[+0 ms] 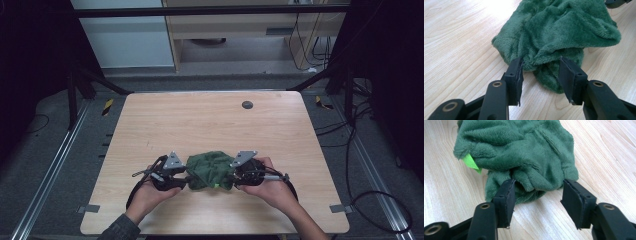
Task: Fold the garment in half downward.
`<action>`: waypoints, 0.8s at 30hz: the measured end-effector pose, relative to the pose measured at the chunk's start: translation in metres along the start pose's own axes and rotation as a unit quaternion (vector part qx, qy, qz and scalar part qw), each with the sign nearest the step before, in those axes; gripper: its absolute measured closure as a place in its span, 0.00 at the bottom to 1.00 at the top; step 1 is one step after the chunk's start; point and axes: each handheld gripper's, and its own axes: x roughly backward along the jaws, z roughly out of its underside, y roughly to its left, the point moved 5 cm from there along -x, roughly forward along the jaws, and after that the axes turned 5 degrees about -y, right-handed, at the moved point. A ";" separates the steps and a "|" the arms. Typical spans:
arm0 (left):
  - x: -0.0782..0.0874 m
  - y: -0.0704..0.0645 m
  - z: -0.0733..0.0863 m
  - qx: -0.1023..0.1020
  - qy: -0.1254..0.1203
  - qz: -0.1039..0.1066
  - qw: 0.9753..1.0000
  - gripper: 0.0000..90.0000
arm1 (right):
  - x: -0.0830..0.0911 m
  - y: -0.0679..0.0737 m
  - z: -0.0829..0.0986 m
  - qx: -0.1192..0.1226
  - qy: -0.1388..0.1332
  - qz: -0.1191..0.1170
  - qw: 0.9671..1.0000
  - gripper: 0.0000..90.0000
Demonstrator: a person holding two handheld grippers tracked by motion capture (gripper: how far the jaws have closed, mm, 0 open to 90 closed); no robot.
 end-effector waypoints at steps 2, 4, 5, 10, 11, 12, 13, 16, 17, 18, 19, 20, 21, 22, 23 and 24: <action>0.002 -0.001 -0.001 0.001 -0.002 0.001 1.000 0.59 | 0.000 0.000 0.000 0.000 0.000 -0.001 1.000 0.47; 0.003 -0.001 -0.002 -0.002 0.000 0.000 1.000 0.55 | 0.002 0.001 0.000 0.001 0.000 0.001 1.000 0.44; 0.004 -0.001 -0.002 -0.002 0.001 0.000 1.000 0.55 | 0.002 0.001 0.000 0.001 0.000 0.001 1.000 0.44; 0.006 0.000 -0.002 0.006 0.000 -0.004 1.000 0.41 | 0.004 0.000 0.001 0.001 0.001 0.005 1.000 0.34; 0.006 0.000 -0.002 0.006 0.000 -0.004 1.000 0.39 | 0.004 0.000 0.001 0.001 0.001 0.005 1.000 0.34; 0.007 0.000 -0.002 0.012 0.002 -0.004 1.000 0.36 | 0.004 0.000 0.001 -0.003 0.002 0.004 1.000 0.29; 0.007 0.000 -0.002 0.012 0.002 -0.004 1.000 0.34 | 0.004 0.000 0.001 -0.003 0.002 0.004 1.000 0.29; 0.007 0.001 -0.002 0.019 0.012 -0.007 1.000 0.25 | 0.005 -0.001 0.002 -0.008 0.005 0.004 1.000 0.21; 0.007 0.001 -0.002 0.019 0.012 -0.007 1.000 0.23 | 0.005 -0.001 0.002 -0.008 0.005 0.004 1.000 0.21; 0.008 0.001 -0.002 0.024 0.015 -0.007 1.000 0.20 | 0.005 -0.002 0.002 -0.014 0.004 0.003 1.000 0.18; 0.008 0.001 -0.002 0.024 0.015 -0.007 1.000 0.18 | 0.005 -0.002 0.002 -0.014 0.004 0.003 1.000 0.18; 0.009 0.002 -0.001 0.028 0.016 -0.009 0.999 0.18 | 0.006 -0.003 0.002 -0.012 0.004 0.002 1.000 0.17; 0.010 0.002 -0.001 0.029 0.016 -0.012 0.999 0.15 | 0.007 -0.004 0.003 -0.017 0.002 0.002 1.000 0.14; 0.011 0.003 -0.001 0.031 0.015 -0.011 0.999 0.14 | 0.008 -0.004 0.003 -0.020 0.004 0.000 1.000 0.13; 0.012 0.003 -0.001 0.034 0.017 -0.011 0.999 0.14 | 0.009 -0.006 0.004 -0.022 0.001 0.003 1.000 0.12; 0.014 0.004 -0.001 0.035 0.017 -0.012 0.999 0.12 | 0.011 -0.008 0.005 -0.026 -0.002 0.004 1.000 0.10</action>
